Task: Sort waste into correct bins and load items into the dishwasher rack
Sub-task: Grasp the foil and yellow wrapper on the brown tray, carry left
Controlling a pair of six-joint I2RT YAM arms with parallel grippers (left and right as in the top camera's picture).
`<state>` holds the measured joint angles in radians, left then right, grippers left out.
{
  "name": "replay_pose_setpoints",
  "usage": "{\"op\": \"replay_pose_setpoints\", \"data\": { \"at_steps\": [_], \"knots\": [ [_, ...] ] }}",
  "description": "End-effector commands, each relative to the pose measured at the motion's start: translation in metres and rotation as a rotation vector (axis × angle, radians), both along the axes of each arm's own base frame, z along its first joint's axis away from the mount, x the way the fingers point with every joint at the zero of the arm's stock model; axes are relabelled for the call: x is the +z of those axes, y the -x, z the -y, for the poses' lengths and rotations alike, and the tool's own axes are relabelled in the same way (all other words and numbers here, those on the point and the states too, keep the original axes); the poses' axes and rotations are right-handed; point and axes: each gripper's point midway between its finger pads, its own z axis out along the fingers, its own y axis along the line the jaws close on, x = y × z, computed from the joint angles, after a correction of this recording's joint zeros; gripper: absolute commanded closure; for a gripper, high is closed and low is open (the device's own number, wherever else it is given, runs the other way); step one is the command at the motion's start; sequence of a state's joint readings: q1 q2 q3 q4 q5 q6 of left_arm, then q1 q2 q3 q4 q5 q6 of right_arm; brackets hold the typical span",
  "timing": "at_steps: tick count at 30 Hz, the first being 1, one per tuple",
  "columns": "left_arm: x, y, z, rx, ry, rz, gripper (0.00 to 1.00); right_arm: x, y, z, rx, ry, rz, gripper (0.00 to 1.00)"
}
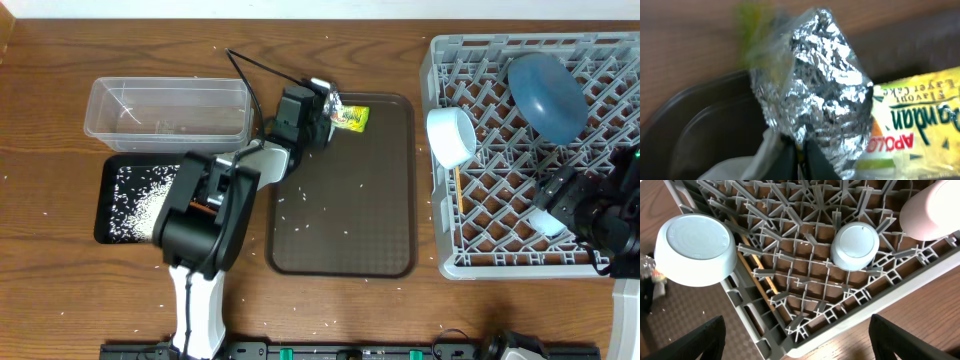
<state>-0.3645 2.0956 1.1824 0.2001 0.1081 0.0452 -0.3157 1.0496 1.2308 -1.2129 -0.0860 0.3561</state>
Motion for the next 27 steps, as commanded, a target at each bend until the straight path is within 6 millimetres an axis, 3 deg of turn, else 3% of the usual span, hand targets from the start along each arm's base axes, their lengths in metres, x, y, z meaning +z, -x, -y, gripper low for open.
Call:
{"op": "replay_pose_setpoints", "data": {
  "at_steps": [1,7,11,12,16,19,21,27],
  "knots": [
    [0.017,0.024,-0.002,-0.015,-0.011,-0.067,0.94,0.005,0.000,0.001,-0.009,0.000,0.014,0.15],
    [0.057,0.063,-0.017,-0.014,-0.044,-0.158,0.93,0.006,-0.002,0.001,-0.009,0.003,0.022,0.15],
    [0.077,0.063,-0.011,-0.024,-0.018,-0.118,0.65,0.006,-0.002,0.001,-0.009,0.002,0.021,0.15],
    [0.078,0.062,-0.007,-0.031,-0.014,-0.109,0.63,0.006,-0.001,0.001,-0.009,0.002,0.021,0.15],
    [0.065,0.071,0.012,-0.089,0.004,-0.147,0.63,0.006,-0.001,0.001,-0.009,0.001,0.017,0.15],
    [0.060,0.071,0.023,-0.127,-0.017,-0.123,0.43,0.005,-0.001,0.001,-0.009,0.001,0.017,0.15],
    [0.055,0.068,0.029,-0.168,-0.038,-0.100,0.41,0.006,-0.001,0.001,-0.009,0.001,0.017,0.15],
    [0.015,0.078,0.031,-0.175,-0.062,-0.193,0.40,0.005,0.000,0.001,-0.008,0.000,0.015,0.14]
  ]
}}
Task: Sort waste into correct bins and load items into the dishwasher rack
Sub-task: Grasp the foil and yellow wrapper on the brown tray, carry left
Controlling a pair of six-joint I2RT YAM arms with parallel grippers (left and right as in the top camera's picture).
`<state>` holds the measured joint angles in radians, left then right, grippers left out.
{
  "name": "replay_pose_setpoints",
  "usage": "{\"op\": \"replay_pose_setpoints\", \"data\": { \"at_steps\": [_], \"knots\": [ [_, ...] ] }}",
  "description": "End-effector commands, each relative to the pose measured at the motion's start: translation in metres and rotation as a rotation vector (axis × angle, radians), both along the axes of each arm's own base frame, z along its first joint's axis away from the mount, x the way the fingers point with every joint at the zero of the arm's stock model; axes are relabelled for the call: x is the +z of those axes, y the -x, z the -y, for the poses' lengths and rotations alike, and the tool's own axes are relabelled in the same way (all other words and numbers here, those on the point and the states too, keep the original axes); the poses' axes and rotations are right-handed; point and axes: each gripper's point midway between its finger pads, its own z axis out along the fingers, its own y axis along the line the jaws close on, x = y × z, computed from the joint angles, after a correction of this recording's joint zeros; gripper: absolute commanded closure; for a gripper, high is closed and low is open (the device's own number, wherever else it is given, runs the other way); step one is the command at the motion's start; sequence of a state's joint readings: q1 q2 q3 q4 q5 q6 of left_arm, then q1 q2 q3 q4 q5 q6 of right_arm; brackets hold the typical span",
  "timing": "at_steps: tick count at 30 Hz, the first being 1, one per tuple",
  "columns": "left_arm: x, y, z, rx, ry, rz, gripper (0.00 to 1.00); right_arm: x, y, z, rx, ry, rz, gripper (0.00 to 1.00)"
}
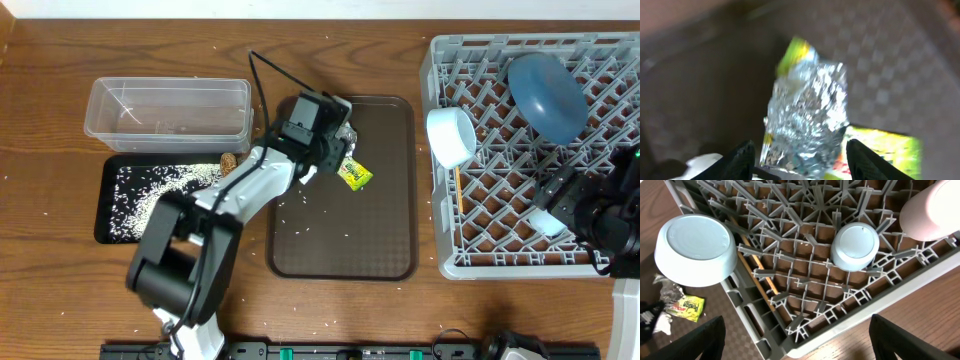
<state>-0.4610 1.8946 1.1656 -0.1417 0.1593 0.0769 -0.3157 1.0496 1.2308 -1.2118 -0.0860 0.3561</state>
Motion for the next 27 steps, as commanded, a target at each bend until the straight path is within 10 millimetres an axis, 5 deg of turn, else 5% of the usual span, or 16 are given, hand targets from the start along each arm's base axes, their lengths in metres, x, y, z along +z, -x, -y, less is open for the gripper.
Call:
{"op": "replay_pose_setpoints", "data": {
  "at_steps": [1,6,10,11,15,20,25,27],
  "knots": [
    [-0.027,0.005,0.002,-0.024,-0.021,-0.048,0.40,0.005,0.000,0.001,-0.008,0.000,0.013,0.14],
    [-0.040,0.018,0.008,-0.031,-0.017,-0.108,0.40,0.005,0.000,0.001,-0.008,0.000,0.013,0.14],
    [-0.038,0.025,0.015,-0.050,-0.020,-0.116,0.88,0.005,0.000,0.001,-0.008,0.000,0.013,0.13],
    [-0.036,0.026,0.016,-0.051,-0.019,-0.115,0.94,0.005,0.000,0.001,-0.008,0.000,0.013,0.13],
    [-0.009,0.029,0.016,-0.010,0.018,-0.105,0.94,0.005,0.000,0.001,-0.008,0.000,0.013,0.13],
    [0.050,0.042,0.001,0.018,0.024,-0.055,0.94,0.004,0.001,0.000,-0.008,-0.001,0.007,0.13],
    [0.093,0.063,-0.037,0.098,-0.075,-0.006,0.94,0.004,0.002,0.000,0.001,0.004,0.004,0.12],
    [0.103,0.073,-0.071,0.201,-0.178,0.007,0.94,0.004,0.002,0.000,0.001,0.004,0.005,0.12]
  ]
}}
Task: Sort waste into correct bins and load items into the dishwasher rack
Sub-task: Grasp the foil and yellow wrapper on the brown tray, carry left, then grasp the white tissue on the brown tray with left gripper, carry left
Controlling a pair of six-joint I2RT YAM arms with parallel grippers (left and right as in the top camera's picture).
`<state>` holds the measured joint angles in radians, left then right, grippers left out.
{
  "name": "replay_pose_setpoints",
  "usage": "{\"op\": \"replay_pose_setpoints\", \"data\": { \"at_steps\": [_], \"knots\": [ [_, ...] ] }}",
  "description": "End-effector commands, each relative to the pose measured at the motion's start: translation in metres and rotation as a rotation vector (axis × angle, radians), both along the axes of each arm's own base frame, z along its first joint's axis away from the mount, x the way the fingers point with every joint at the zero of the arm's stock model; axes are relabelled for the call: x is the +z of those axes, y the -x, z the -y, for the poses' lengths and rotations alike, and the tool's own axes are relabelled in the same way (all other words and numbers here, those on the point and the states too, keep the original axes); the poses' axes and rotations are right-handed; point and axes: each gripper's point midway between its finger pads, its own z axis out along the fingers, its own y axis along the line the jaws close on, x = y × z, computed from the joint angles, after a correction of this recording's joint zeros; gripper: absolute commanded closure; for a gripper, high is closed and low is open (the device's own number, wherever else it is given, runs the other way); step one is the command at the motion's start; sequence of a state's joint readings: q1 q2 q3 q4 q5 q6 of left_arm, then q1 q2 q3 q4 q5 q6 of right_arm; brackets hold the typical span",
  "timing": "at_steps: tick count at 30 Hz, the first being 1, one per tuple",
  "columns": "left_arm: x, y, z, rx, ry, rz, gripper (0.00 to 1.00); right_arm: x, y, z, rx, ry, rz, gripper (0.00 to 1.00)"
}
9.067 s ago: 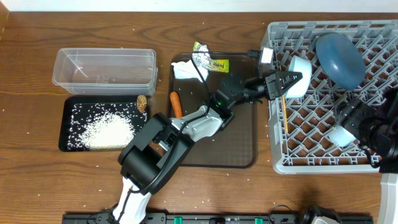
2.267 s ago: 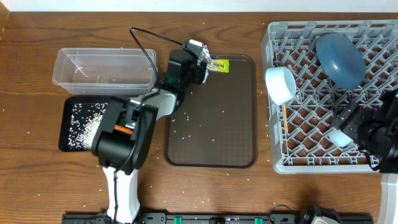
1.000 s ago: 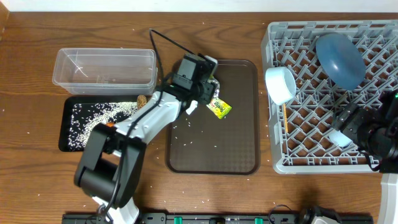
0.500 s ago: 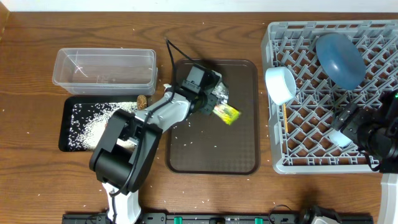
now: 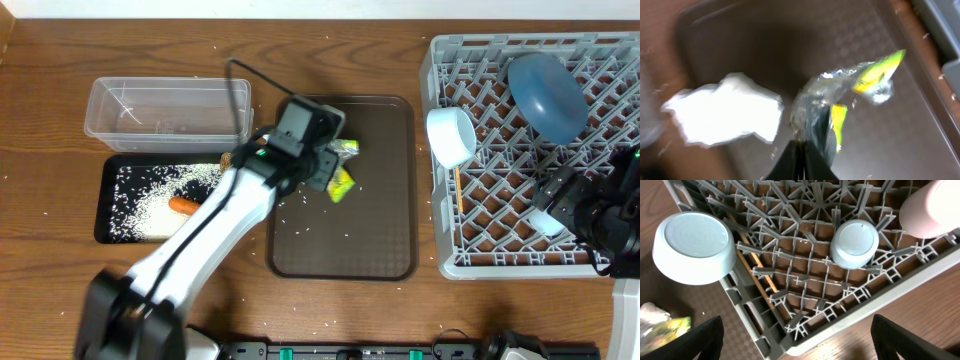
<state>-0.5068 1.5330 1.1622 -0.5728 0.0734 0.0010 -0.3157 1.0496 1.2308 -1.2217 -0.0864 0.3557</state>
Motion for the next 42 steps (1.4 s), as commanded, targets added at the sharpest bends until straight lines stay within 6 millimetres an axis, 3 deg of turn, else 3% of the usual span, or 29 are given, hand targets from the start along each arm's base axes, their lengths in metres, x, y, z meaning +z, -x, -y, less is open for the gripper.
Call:
{"op": "replay_pose_setpoints", "data": {
  "at_steps": [1,3,7,10,14,17,18,23,27,29,32,37,42],
  "knots": [
    [0.019,0.003,-0.060,0.213,-0.180,0.063,0.94,0.005,0.000,0.001,0.001,0.007,0.015,0.12],
    [0.026,0.014,-0.104,0.372,-0.268,0.049,0.94,0.005,0.000,0.001,0.001,0.007,0.014,0.12],
    [0.024,0.030,-0.159,0.596,-0.282,-0.041,0.94,0.005,0.000,0.001,0.001,0.007,0.015,0.12],
    [0.019,0.034,-0.193,0.754,-0.267,-0.080,0.94,0.005,0.000,0.001,0.001,0.007,0.015,0.11],
    [0.015,0.026,-0.217,0.842,-0.243,-0.055,0.93,0.006,-0.001,0.001,0.001,0.009,0.018,0.11],
    [0.017,0.025,-0.220,0.855,-0.236,-0.046,0.61,0.006,-0.002,0.002,0.001,0.010,0.022,0.11],
    [0.018,0.024,-0.220,0.855,-0.233,-0.043,0.60,0.006,-0.002,0.002,0.001,0.010,0.022,0.11],
    [0.019,0.020,-0.196,0.792,-0.141,-0.053,0.60,0.006,-0.002,0.001,0.001,0.010,0.021,0.11],
    [0.018,0.006,-0.121,0.536,0.092,-0.093,0.59,0.006,-0.002,0.002,0.001,0.010,0.022,0.11],
    [0.014,0.002,-0.099,0.453,0.087,-0.074,0.56,0.006,-0.002,0.002,0.001,0.010,0.022,0.11],
    [-0.004,-0.006,-0.082,0.412,0.020,-0.050,0.54,0.006,-0.002,0.001,0.001,0.009,0.021,0.11],
    [-0.050,-0.033,-0.048,0.342,-0.045,-0.018,0.54,0.006,-0.002,0.001,0.001,0.009,0.021,0.11],
    [-0.092,-0.058,-0.040,0.352,-0.089,0.011,0.50,0.006,-0.002,0.001,0.001,0.009,0.021,0.11]
  ]
}}
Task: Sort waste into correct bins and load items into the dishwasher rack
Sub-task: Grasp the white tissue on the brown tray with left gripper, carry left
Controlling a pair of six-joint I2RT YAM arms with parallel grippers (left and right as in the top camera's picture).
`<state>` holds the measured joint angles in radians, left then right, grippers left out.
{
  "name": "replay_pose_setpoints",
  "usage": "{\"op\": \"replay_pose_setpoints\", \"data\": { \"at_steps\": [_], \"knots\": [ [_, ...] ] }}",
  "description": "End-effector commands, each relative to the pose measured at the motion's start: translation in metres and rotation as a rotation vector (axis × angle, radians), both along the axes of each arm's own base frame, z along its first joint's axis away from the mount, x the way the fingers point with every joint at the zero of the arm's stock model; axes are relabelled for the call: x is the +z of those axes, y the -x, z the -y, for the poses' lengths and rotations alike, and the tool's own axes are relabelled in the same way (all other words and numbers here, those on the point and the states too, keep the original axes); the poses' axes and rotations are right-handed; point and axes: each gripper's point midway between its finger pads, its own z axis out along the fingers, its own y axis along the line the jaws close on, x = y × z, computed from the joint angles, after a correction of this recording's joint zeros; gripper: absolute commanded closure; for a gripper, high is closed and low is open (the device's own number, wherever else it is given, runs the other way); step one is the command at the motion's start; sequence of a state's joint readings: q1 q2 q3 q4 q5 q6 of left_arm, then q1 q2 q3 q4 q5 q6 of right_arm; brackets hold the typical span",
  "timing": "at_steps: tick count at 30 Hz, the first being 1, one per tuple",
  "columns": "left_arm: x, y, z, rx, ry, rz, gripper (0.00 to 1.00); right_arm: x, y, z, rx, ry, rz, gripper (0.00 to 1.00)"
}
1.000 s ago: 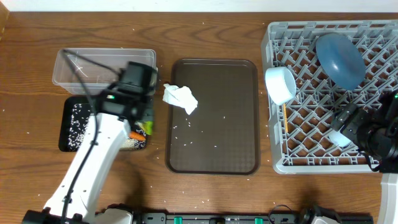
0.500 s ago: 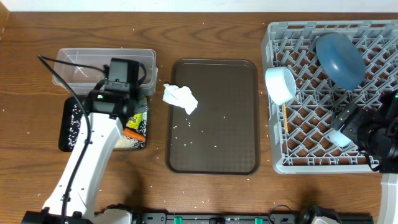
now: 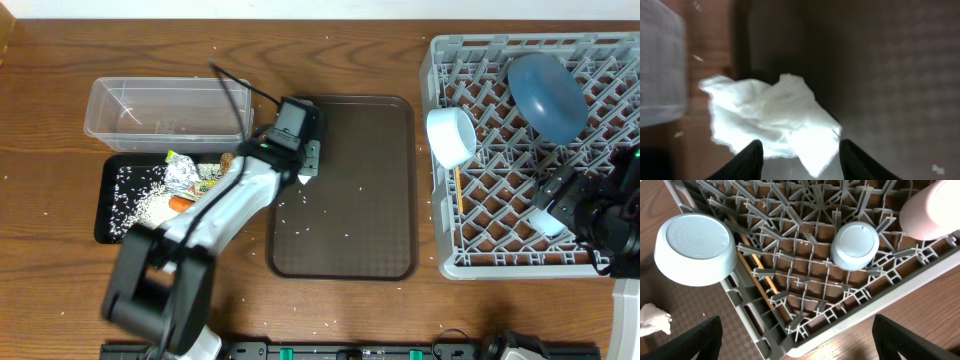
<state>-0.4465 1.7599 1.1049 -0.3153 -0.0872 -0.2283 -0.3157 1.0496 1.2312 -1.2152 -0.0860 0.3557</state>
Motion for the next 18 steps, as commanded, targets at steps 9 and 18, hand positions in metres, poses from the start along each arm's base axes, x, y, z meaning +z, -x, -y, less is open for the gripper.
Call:
{"op": "replay_pose_setpoints", "data": {
  "at_steps": [9,18],
  "knots": [
    [-0.056,-0.009,-0.007,-0.008,-0.092,-0.037,0.62,0.004,0.002,0.000,0.001,0.004,0.004,0.11],
    [-0.038,0.006,0.006,-0.057,-0.013,-0.091,0.94,0.004,0.002,0.000,0.001,0.004,0.004,0.11]
  ]
}}
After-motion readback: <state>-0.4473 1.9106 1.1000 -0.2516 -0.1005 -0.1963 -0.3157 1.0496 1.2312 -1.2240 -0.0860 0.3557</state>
